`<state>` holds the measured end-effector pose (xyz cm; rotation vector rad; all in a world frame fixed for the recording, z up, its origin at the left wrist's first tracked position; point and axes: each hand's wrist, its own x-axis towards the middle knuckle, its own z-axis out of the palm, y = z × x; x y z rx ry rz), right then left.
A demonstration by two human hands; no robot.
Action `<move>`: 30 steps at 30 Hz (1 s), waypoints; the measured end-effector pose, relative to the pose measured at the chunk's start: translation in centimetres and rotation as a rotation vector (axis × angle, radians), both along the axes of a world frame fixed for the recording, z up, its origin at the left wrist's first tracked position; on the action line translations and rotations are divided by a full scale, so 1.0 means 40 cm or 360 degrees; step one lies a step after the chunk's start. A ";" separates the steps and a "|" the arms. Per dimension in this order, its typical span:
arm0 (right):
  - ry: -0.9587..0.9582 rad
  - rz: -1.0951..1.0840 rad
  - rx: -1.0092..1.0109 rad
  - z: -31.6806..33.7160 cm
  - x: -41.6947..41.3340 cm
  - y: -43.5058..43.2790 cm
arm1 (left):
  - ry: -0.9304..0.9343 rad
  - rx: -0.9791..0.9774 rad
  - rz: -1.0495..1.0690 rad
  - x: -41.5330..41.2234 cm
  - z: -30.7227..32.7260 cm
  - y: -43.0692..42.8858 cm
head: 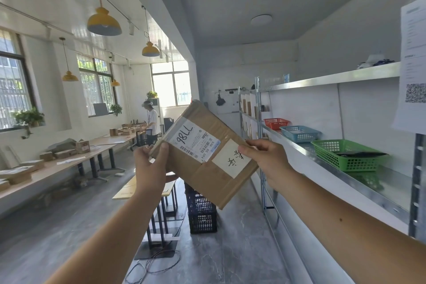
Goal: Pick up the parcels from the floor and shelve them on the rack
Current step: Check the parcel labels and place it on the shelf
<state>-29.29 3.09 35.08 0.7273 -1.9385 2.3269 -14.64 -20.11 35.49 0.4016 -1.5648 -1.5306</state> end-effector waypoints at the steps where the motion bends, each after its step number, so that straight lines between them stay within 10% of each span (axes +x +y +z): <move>1: -0.0015 -0.0008 -0.0061 0.004 0.001 -0.003 | 0.0013 0.0057 -0.0009 0.003 0.002 0.004; 15: -0.0100 0.0046 -0.0434 0.028 0.014 -0.021 | 0.0115 0.0908 -0.0242 0.006 -0.050 0.014; 30: 0.0178 0.0160 0.0093 -0.006 0.020 -0.023 | -0.0374 0.0387 -0.0081 0.020 -0.078 0.007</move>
